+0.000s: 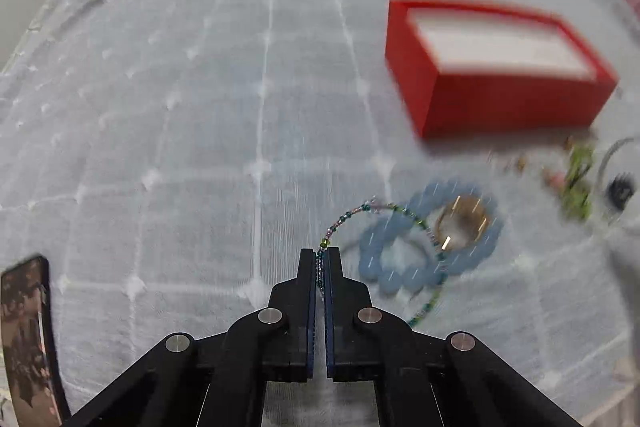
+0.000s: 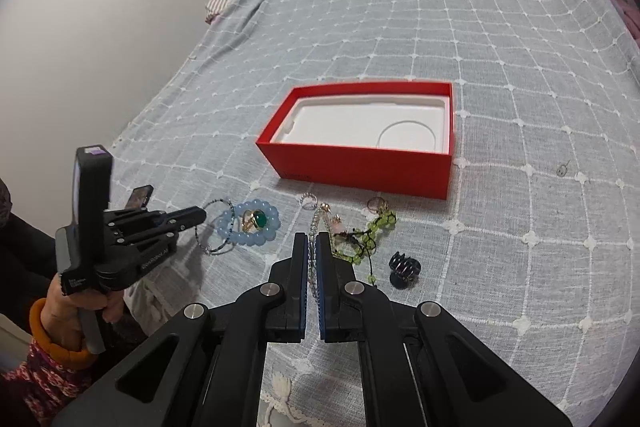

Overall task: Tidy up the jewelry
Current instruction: 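Lift and carry both held bracelets over the red box with both tools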

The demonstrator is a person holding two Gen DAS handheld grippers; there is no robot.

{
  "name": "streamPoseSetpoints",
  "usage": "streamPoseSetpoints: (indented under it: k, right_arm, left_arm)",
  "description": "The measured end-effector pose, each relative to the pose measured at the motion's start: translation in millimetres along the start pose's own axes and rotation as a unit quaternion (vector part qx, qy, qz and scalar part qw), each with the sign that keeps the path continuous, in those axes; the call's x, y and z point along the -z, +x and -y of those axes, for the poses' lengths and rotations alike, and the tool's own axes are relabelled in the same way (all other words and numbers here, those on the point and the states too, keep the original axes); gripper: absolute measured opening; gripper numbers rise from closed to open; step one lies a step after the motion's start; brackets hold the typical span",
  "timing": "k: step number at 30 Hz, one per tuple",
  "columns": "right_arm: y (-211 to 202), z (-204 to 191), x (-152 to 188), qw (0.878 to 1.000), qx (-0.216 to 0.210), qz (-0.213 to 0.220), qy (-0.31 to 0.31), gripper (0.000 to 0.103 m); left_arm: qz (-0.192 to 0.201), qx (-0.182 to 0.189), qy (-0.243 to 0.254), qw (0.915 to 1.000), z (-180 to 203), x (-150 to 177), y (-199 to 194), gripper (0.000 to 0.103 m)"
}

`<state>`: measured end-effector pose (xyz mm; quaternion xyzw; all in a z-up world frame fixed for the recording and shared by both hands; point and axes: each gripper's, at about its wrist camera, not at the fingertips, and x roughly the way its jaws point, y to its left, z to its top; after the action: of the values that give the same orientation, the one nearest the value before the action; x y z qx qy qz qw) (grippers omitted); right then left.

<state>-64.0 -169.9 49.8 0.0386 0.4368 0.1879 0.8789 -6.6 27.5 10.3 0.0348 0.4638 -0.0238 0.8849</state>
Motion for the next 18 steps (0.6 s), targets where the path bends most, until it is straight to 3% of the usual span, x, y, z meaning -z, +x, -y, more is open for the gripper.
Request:
streamPoseSetpoints:
  k: [11,18]
  right_arm:
    - [-7,17,-38,0.999,0.030,0.028,0.027,0.003]
    - [-18,21,-67,0.997,0.037,0.059,0.037,0.003]
  left_arm:
    - [0.083,0.073,0.006,0.9938,28,-54,-51,0.001]
    - [0.104,0.133,-0.007,0.9856,48,-80,-56,0.001]
